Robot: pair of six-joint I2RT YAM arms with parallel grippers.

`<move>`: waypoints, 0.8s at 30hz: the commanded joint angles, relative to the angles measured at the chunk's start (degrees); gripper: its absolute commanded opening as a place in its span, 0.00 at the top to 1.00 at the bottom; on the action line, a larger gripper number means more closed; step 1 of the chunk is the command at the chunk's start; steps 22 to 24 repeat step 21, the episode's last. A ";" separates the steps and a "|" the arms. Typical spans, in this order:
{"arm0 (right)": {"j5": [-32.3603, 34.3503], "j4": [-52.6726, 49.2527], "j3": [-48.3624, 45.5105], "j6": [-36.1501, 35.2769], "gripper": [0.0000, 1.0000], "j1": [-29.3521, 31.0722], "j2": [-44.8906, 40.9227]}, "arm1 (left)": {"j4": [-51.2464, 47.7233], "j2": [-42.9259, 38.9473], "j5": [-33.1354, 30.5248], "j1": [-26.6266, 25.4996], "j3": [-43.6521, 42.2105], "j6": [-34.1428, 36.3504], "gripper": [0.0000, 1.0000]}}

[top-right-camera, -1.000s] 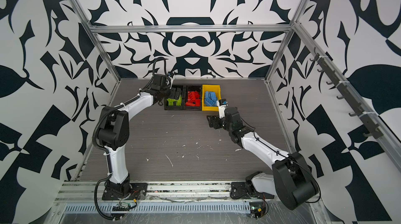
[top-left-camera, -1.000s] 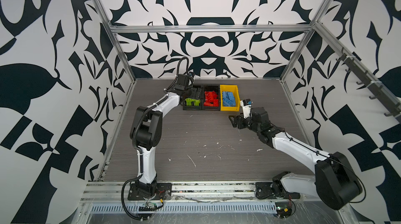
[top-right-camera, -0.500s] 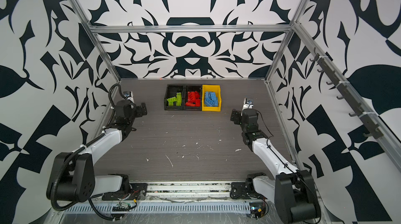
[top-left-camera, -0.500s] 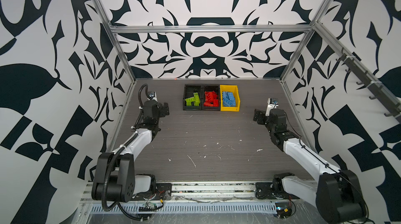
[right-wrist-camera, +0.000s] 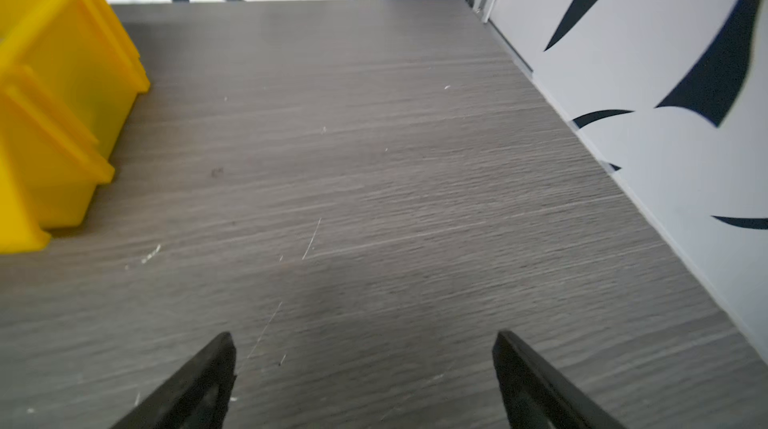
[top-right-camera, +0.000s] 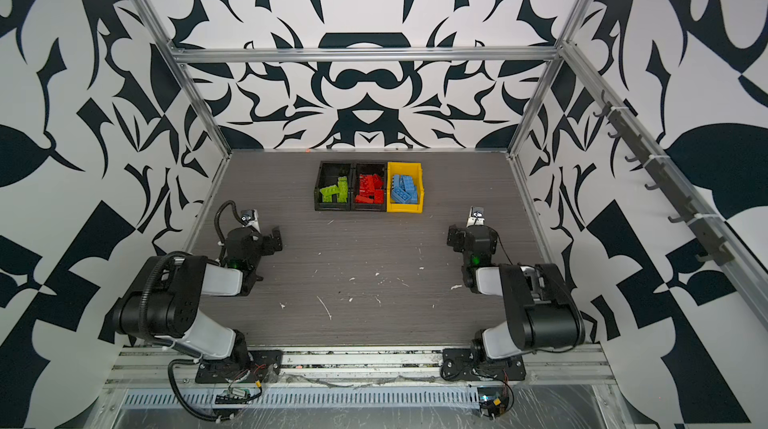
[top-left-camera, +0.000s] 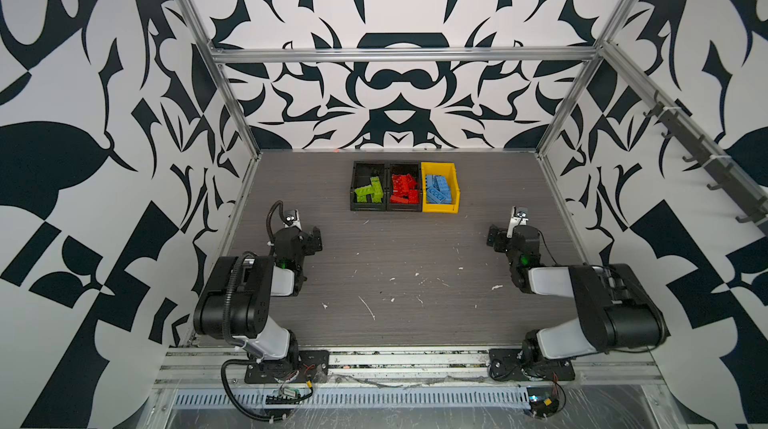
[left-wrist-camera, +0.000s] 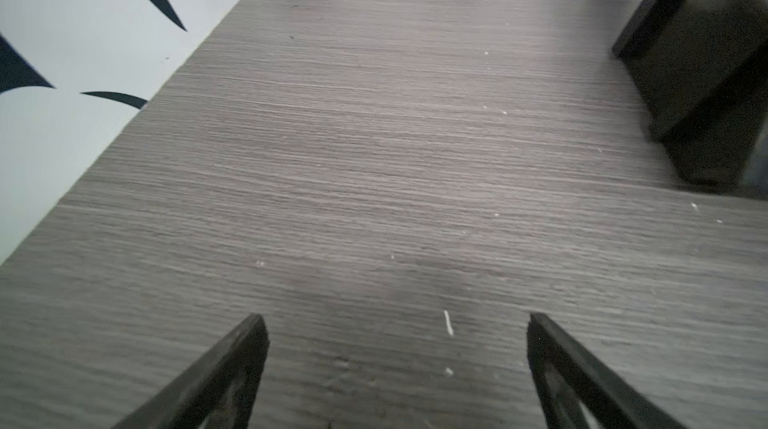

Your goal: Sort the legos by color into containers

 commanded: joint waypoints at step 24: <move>-4.12 6.41 1.53 -1.92 0.00 -0.08 1.16 | 5.01 0.29 1.45 -0.48 2.25 0.76 0.00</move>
